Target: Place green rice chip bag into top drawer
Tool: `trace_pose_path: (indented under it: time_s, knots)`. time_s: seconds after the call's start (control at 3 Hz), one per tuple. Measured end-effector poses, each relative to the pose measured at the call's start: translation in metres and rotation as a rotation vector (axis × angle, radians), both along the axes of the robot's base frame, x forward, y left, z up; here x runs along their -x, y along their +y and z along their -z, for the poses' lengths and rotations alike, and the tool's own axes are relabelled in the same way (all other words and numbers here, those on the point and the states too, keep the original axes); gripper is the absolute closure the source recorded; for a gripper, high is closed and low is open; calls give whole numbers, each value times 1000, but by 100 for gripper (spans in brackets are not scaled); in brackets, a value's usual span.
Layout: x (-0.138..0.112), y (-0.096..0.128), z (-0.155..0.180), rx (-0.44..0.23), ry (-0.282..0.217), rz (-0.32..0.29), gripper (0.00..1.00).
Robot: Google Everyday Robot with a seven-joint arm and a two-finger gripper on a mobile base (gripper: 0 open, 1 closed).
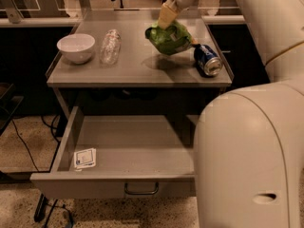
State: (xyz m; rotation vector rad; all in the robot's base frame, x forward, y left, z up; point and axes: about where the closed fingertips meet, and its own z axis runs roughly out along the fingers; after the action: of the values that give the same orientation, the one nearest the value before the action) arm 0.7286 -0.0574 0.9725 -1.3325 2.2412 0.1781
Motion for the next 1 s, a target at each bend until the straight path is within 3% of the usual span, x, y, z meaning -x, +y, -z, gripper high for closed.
trace_pose_path:
  time_s: [0.33, 0.67, 1.0]
  knots:
    - [10, -5, -11, -1, 6, 7, 100]
    - [43, -10, -44, -36, -17, 16, 100]
    - [43, -9, -45, -39, -18, 16, 100]
